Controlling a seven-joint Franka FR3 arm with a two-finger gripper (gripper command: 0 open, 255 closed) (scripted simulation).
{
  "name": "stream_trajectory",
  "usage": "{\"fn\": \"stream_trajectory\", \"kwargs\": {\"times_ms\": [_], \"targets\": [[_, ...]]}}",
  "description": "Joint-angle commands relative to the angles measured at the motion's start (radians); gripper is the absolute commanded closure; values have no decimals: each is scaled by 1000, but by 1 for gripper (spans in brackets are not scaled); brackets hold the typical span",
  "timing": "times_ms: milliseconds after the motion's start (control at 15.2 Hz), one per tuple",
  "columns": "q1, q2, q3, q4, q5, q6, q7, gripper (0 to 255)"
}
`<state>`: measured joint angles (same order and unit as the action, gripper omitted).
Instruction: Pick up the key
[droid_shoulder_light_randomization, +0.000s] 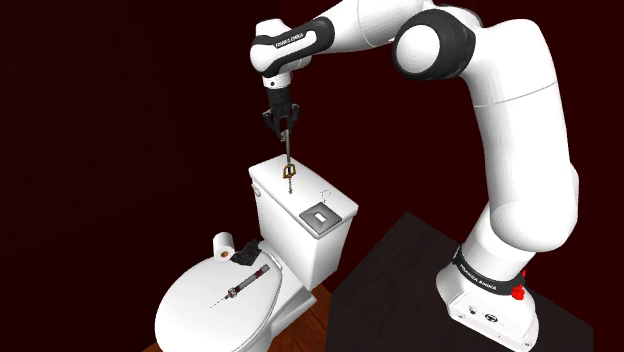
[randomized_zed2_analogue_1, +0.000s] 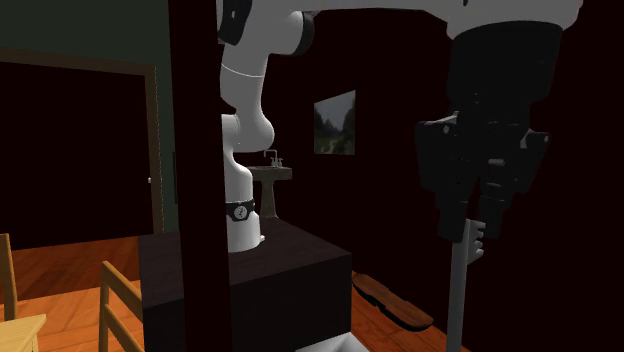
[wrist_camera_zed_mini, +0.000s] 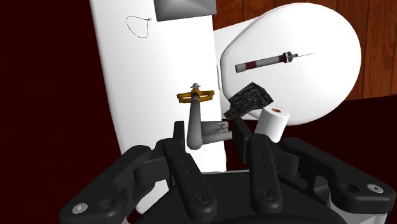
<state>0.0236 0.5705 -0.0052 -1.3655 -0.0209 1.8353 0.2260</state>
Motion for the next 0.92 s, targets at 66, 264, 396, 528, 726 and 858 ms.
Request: {"fn": "stream_trajectory", "kwargs": {"times_ms": [66,264,396,528,726,858], "targets": [[0,0,0,-2,0,0,0,255],[0,-9,0,24,0,-35,-1,255],[0,-14,0,44,0,-60,-1,255],[0,-17,0,65,0,-84,-2,255],[0,-21,0,100,0,-123,-2,255],[0,-22,0,126,0,-149,-3,255]]}}
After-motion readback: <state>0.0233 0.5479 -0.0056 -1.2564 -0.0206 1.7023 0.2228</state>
